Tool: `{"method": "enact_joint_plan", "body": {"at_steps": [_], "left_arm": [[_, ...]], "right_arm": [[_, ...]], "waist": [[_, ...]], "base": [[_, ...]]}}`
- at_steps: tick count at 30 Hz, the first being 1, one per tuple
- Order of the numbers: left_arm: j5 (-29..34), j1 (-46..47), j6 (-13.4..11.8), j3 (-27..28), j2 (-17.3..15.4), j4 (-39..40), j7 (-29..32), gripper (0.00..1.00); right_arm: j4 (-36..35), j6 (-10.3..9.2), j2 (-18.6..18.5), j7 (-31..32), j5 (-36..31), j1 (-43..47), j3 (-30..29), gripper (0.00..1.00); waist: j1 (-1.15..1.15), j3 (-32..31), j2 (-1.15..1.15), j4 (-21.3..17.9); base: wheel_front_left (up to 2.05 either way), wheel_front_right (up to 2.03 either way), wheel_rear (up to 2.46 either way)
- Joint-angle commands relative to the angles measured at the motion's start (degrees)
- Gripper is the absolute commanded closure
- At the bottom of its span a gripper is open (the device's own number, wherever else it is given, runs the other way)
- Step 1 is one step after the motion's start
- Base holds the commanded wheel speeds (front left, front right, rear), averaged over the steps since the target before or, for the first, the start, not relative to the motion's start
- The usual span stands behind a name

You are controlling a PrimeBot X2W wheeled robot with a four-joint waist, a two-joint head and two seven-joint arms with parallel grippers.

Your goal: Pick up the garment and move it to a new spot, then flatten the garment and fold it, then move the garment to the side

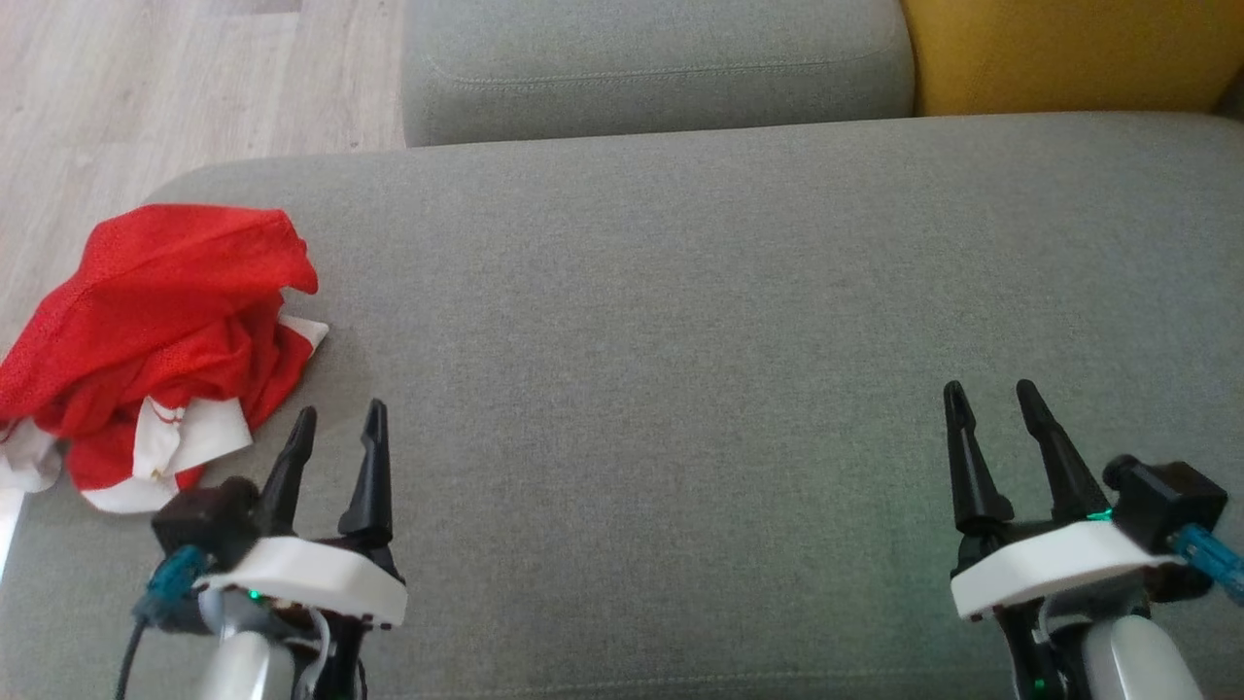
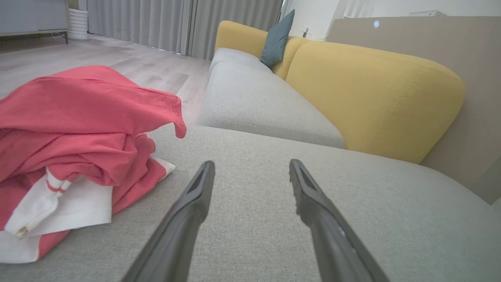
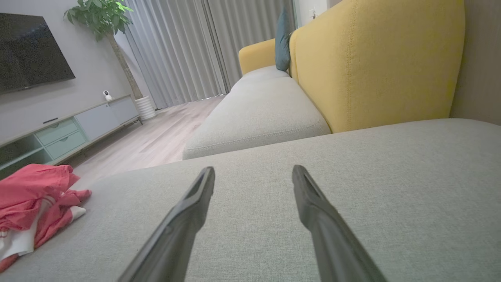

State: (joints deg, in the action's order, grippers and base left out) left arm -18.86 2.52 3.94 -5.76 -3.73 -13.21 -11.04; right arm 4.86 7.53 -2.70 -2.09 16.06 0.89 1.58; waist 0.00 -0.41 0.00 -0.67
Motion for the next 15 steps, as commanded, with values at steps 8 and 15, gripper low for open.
{"method": "enact_joint_plan", "body": {"at_steps": [8, 15], "left_arm": [[6.34, 2.76, -0.24, 0.87, -1.11, 1.60, -2.16, 0.00], [9.95, 2.89, -0.23, 0.85, -1.01, 1.22, -3.16, 0.00]], "right_arm": [[-3.04, -0.04, -0.18, -1.28, -6.47, -0.28, 0.85, 0.00], [-3.50, -0.04, -0.18, -1.76, -9.08, 0.13, 0.30, 0.00]], "waist": [[0.00, 0.25, 0.00, 0.05], [0.00, 0.30, 0.00, 0.10]], "base": [[0.00, 0.00, 0.00], [0.00, 0.00, 0.00]]}}
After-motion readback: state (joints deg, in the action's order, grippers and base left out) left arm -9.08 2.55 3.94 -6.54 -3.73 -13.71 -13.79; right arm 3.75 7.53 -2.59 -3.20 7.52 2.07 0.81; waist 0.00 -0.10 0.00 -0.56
